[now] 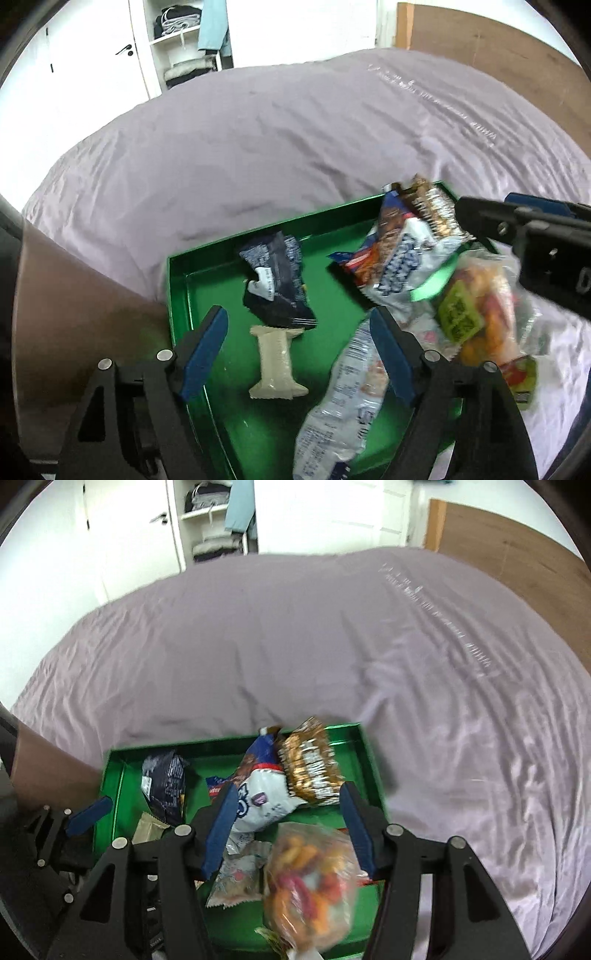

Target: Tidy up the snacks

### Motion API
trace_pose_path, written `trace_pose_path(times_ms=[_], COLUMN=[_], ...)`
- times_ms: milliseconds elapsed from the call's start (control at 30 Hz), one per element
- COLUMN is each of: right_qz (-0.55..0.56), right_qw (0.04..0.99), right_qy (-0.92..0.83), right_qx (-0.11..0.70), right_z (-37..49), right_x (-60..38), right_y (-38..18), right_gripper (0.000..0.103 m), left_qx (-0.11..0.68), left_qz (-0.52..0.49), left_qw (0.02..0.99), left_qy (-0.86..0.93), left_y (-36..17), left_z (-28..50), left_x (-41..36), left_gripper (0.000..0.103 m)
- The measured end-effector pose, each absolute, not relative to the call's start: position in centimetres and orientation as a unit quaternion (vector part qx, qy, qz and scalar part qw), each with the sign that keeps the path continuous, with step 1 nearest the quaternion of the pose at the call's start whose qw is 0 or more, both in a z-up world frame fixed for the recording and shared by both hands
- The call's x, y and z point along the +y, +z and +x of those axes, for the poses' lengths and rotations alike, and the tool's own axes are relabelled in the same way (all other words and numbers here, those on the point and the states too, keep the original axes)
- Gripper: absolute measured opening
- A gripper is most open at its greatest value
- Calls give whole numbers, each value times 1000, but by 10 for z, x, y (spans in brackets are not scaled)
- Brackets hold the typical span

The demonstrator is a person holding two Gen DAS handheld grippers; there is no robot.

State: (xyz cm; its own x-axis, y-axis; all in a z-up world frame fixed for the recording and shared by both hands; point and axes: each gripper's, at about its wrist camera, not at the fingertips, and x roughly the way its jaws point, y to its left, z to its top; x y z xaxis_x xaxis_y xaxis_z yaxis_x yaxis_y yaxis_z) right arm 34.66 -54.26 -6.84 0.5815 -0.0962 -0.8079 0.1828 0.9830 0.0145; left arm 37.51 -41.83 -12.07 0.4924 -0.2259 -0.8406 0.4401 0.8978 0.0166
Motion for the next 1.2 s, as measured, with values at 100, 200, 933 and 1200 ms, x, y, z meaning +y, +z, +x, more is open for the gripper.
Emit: trace_pose_path(times_ms=[100, 200, 933, 1200], right_qz=[54, 52, 68, 67], right_qw=[895, 900, 905, 908], right_qy=[-88, -97, -123, -128], right_qx=[433, 423, 401, 394], right_z=[330, 312, 176, 149], right_x=[-546, -546, -507, -491], right_y=[-54, -43, -58, -60], right_gripper=[86, 93, 103, 103], left_qx=[455, 451, 409, 399], left_qz=[106, 96, 53, 46], left_qw=[861, 861, 876, 885], left_qy=[-203, -217, -252, -236], left_y=[-113, -105, -71, -64], left_z=[367, 357, 250, 223], left_x=[-417, -413, -339, -304], left_gripper=[74, 75, 86, 86])
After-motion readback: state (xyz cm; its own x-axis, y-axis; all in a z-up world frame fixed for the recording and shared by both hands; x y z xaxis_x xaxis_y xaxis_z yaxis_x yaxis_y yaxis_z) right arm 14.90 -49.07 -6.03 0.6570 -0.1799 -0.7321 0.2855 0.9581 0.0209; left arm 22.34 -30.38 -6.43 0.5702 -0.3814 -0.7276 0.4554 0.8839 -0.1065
